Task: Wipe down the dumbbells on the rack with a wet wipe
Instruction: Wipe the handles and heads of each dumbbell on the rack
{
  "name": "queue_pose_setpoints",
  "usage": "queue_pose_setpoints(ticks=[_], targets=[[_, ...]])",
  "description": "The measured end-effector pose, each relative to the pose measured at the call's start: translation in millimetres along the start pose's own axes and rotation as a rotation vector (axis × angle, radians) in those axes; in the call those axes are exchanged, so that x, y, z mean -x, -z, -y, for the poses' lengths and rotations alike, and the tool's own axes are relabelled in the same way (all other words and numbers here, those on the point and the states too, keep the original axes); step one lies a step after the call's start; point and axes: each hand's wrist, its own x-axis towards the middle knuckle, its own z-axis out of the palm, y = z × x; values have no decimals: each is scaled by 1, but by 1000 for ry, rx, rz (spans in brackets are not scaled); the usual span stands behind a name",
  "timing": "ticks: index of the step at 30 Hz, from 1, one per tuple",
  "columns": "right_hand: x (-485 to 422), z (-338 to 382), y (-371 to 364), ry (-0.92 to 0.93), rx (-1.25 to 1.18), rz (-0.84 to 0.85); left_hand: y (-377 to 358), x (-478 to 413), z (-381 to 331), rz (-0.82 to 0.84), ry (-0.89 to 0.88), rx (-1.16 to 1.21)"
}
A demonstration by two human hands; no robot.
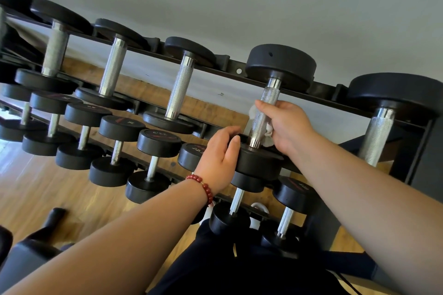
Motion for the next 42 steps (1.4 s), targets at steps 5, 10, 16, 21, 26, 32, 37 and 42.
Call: queue_pose_setpoints(ticks=[5,10,16,21,26,32,37,42], targets=[[4,-3,1,2,-152,-49,0,0,1,5,3,3],[9,-4,10,-105,-250,28,-2,1,1,-3,9,10],[3,19,0,-85,-175,97,-2,1,1,-12,6,22],[-3,16,-7,68,-57,47,-2,1,1,-5,13,20],[0,-2,-1,154,91,70,-4,0,3,-12,2,25],[-4,2,-6,157,41,36,-3,0,4,-7,4,23],[-8,20,-1,85,-85,45,-2,-1,4,9,17,12],[3,-3,-4,79,-26,105,-3,-1,2,0,0,8]])
